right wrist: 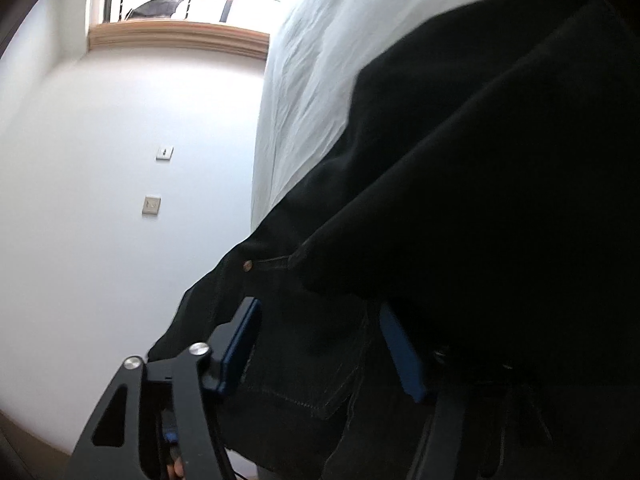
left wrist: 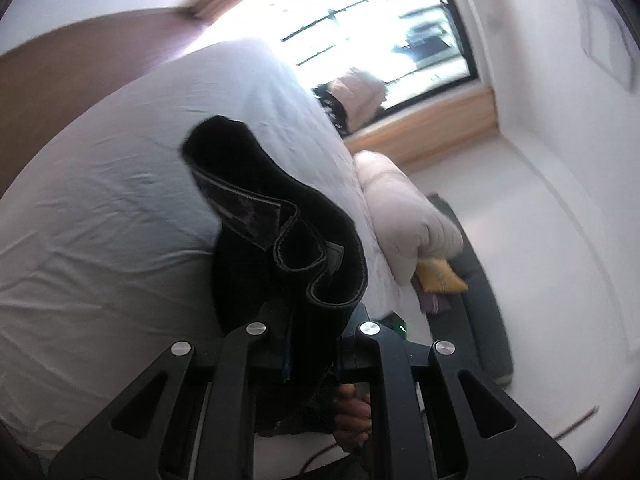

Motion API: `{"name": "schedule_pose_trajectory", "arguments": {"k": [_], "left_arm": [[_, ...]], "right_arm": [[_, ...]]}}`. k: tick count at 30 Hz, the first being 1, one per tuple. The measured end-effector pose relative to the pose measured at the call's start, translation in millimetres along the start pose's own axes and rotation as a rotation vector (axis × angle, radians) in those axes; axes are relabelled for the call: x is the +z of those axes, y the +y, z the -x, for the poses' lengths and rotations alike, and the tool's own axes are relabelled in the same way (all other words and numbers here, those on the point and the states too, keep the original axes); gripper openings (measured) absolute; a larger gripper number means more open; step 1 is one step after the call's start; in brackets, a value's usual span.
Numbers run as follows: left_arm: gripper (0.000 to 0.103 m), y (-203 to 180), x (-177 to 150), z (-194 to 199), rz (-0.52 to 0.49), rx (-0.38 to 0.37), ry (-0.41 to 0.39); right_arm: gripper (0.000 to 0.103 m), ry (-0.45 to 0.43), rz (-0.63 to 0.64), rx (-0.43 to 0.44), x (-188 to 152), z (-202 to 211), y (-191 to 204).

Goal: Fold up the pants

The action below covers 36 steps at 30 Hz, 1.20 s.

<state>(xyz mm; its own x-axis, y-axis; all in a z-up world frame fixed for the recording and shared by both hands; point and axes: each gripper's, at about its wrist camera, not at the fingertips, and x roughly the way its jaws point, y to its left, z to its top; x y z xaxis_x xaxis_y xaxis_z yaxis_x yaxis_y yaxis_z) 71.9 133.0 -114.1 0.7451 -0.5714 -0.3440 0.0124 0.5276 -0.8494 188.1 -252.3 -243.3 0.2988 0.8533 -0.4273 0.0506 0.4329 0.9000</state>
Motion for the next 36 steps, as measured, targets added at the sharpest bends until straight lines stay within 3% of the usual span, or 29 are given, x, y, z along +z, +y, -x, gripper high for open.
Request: {"name": "schedule_pose_trajectory", "arguments": {"k": [3, 7, 12, 15, 17, 18, 19, 22, 28, 36], "left_arm": [[0.012, -33.1, -8.0, -6.0, -0.102, -0.016, 0.041], [0.012, -74.3, -23.7, -25.4, -0.236, -0.028, 0.093], [0.012, -109.7, -40.3, -44.4, -0.313, -0.063, 0.149], [0.012, -123.5, -52.1, -56.0, -0.337, -0.080, 0.187], [0.012, -129.6, -56.5, -57.8, -0.344, -0.083, 0.197], [0.012, -130.3, -58.5, -57.7, -0.342, -0.082, 0.200], [0.012, -131.6, -59.4, -58.2, -0.337, -0.081, 0.199], [0.012, -133.5, -59.4, -54.7, -0.323, -0.077, 0.196], [0.012, -135.5, -60.8, -62.7, -0.319, -0.086, 0.211], [0.012, -152.5, -68.0, -86.1, -0.359, -0.125, 0.247]], "right_arm": [[0.045, 0.015, -0.008, -0.020, 0.7, -0.9, -5.5], [0.024, 0.029, -0.125, -0.026, 4.5, -1.0, -22.2], [0.002, 0.027, -0.127, -0.043, 0.2, -5.7, -30.0], [0.002, 0.027, -0.153, -0.034, -0.5, -7.5, -33.5], [0.020, 0.042, -0.140, -0.049, 1.9, -6.5, -21.3], [0.046, 0.039, -0.120, -0.030, 4.0, -5.0, -13.0], [0.063, 0.029, -0.105, -0.014, 6.4, -3.3, -5.3], [0.080, 0.019, -0.074, -0.004, 17.0, -5.7, 9.9], [0.082, 0.019, -0.150, 0.011, 39.1, -20.4, -5.1], [0.080, -0.026, -0.036, -0.004, 16.0, -14.8, 1.4]]}}
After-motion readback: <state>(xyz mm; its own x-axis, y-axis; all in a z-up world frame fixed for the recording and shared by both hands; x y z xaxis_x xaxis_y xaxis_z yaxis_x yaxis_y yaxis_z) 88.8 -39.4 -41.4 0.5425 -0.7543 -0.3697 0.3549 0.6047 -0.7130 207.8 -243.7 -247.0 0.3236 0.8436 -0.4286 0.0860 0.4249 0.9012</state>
